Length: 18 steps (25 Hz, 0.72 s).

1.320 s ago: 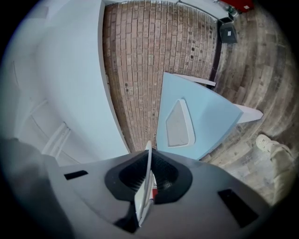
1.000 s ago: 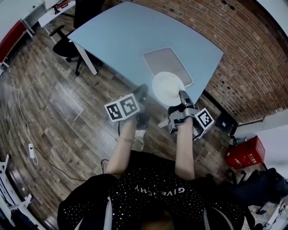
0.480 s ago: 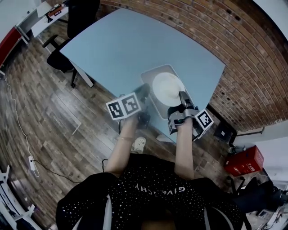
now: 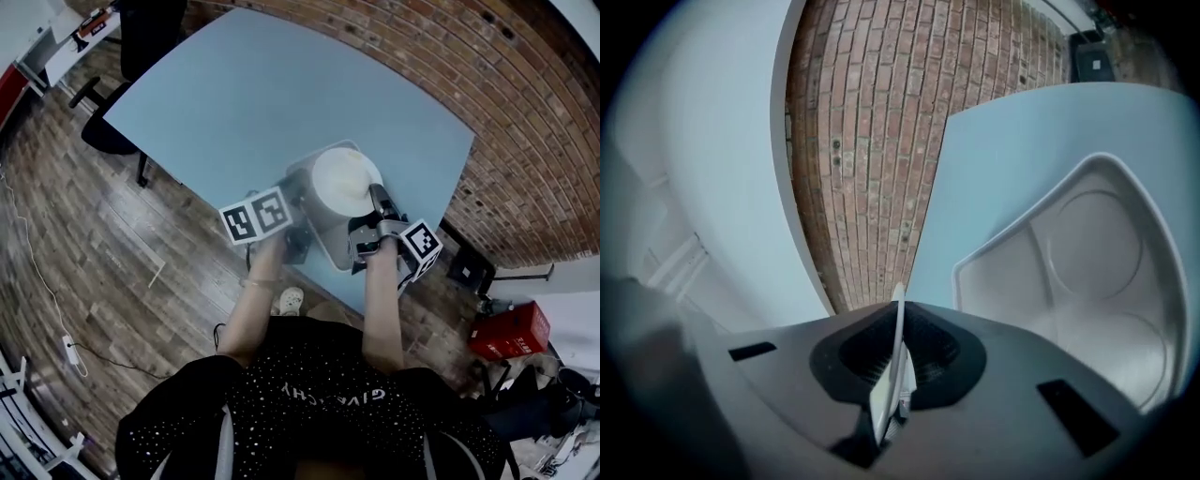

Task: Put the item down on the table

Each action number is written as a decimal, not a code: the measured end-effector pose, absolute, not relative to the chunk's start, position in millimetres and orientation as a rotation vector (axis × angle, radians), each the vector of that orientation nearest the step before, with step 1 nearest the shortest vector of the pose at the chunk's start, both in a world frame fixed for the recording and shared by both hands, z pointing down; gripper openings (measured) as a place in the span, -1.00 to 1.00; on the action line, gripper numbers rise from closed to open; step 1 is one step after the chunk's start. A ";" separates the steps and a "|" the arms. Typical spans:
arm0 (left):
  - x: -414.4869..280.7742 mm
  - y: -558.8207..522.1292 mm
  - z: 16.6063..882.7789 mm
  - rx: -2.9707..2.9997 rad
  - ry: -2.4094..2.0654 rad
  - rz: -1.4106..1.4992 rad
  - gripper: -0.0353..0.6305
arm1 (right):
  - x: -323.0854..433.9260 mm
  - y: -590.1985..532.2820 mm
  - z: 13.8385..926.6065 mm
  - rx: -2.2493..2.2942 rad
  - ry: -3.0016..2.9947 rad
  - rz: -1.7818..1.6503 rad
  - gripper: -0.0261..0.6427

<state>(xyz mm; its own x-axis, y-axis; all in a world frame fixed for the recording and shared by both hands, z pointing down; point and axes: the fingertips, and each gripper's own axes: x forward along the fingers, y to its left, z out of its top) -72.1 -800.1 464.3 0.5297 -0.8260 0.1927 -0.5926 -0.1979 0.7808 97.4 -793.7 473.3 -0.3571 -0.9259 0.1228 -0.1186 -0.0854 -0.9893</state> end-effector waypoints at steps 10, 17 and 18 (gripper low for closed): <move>-83.8 -809.4 517.9 1.741 -1.216 -0.318 -0.86 | 106.0 -849.1 554.7 -1.438 1.600 -1.593 -0.85; -88.7 -808.0 523.8 1.687 -1.242 -0.327 -0.86 | 92.7 -867.8 575.2 -1.563 1.762 -1.593 -0.85; -87.1 -808.1 525.1 1.685 -1.238 -0.325 -0.86 | 90.6 -869.1 576.1 -1.579 1.792 -1.583 -0.85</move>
